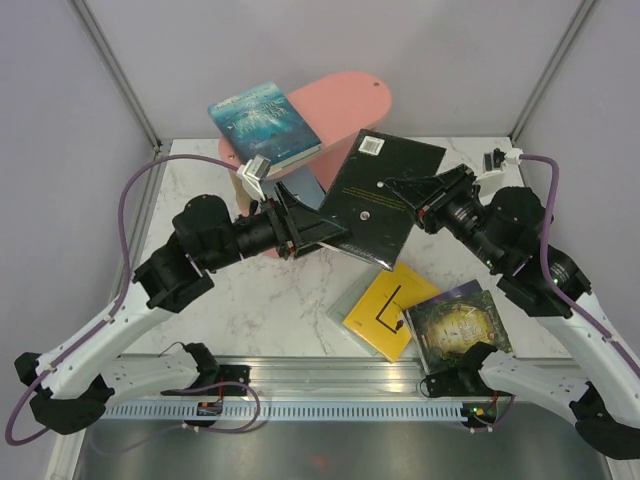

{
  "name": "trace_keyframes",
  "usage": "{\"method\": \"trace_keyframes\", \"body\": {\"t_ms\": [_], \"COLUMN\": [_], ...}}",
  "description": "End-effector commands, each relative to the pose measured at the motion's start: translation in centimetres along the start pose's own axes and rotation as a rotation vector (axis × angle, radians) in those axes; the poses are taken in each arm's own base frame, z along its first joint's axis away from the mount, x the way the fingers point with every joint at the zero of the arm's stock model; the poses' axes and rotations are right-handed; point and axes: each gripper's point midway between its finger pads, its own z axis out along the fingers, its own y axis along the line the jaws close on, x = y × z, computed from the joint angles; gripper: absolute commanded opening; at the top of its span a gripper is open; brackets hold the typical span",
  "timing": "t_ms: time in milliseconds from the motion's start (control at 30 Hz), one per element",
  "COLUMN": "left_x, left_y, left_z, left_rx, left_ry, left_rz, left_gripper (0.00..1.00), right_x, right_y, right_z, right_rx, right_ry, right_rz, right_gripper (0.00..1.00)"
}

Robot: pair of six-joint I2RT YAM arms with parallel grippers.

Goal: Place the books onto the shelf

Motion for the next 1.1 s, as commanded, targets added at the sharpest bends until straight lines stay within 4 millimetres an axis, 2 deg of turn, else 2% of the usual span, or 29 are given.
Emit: {"method": "trace_keyframes", "body": {"t_ms": [0,33,167,267,300,367,400,467,500,633,700,733,800,833,867,900,933,967,1000,1033,1067], "left_x": [0.8,0.5,0.4,0.0,-0.6,-1.2,-2.2,-2.5,-3.2,-3.8,-3.8,-3.8,-3.8,-3.9,-4.1,-4.2,-4.3,-4.5,-4.6,-4.7,-4.8], "left_y": [-1.4,-1.7,-0.8,0.1,0.3,1.0,0.6,1.8,1.7,3.6,4.7,5.0,5.6,5.7,5.9,5.9,6.0,6.0,5.8,5.7,5.6], "left_z": [-3.5,-4.1,-5.5,-6.2,-6.7,-6.9,-7.3,-7.7,-8.0,-8.4,-8.4,-8.4,-8.4,-8.5,-8.6,-8.7,-8.7,-8.8,-9.0,-9.2,-9.2], "left_rx": [-0.018,-0.031,-0.109,-0.191,-0.230,-0.281,-0.302,-0.375,-0.401,-0.499,-0.542,-0.551,-0.571,-0.576,-0.586,-0.588,-0.593,-0.600,-0.598,-0.598,-0.596], "left_ry": [0.055,0.041,0.064,0.080,0.060,0.053,0.014,0.029,0.003,0.025,0.042,0.047,0.046,0.040,0.034,0.031,0.028,0.021,0.013,0.007,0.002], "left_rz": [0.217,0.239,0.354,0.415,0.432,0.483,0.506,0.547,0.566,0.636,0.639,0.643,0.645,0.648,0.652,0.660,0.665,0.671,0.678,0.682,0.685], "left_gripper": [0.74,0.80,0.86,0.87,0.87,0.87,0.87,0.87,0.87,0.86,0.84,0.84,0.84,0.84,0.84,0.84,0.84,0.84,0.84,0.84,0.84], "right_x": [-2.1,-1.9,-1.3,-0.1,0.4,0.5,0.7,0.8,0.9,1.7,2.4,2.2,3.0,2.9,3.3,3.5,3.6,4.0,4.1,4.5,5.0], "right_y": [-1.0,-1.5,-4.2,-7.9,-10.0,-11.8,-13.4,-14.5,-15.9,-17.0,-18.6,-17.6,-18.9,-18.0,-19.4,-18.7,-19.0,-20.5,-19.9,-20.3,-21.8], "right_z": [-1.6,-1.8,-1.4,-0.9,-0.8,-0.6,-0.5,-0.1,0.4,3.3,4.5,5.8,7.2,8.2,9.2,10.2,11.0,12.1,13.2,13.9,15.3], "right_rx": [0.127,0.159,0.247,0.335,0.384,0.425,0.463,0.479,0.511,0.444,0.436,0.367,0.349,0.284,0.302,0.242,0.231,0.253,0.203,0.193,0.214], "right_ry": [-0.061,-0.047,0.003,0.066,0.088,0.092,0.099,0.109,0.113,0.140,0.163,0.155,0.188,0.183,0.202,0.215,0.222,0.239,0.243,0.269,0.294], "right_rz": [-0.143,-0.157,-0.165,-0.133,-0.123,-0.092,-0.090,-0.086,-0.086,-0.073,-0.065,-0.072,-0.071,-0.076,-0.075,-0.081,-0.083,-0.082,-0.091,-0.087,-0.084], "right_gripper": [0.00,0.00,0.00,0.00,0.00,0.00,0.00,0.00,0.00,0.00,0.00,0.00,0.00,0.00,0.00,0.00,0.00,0.00,0.00,0.00,0.00]}}
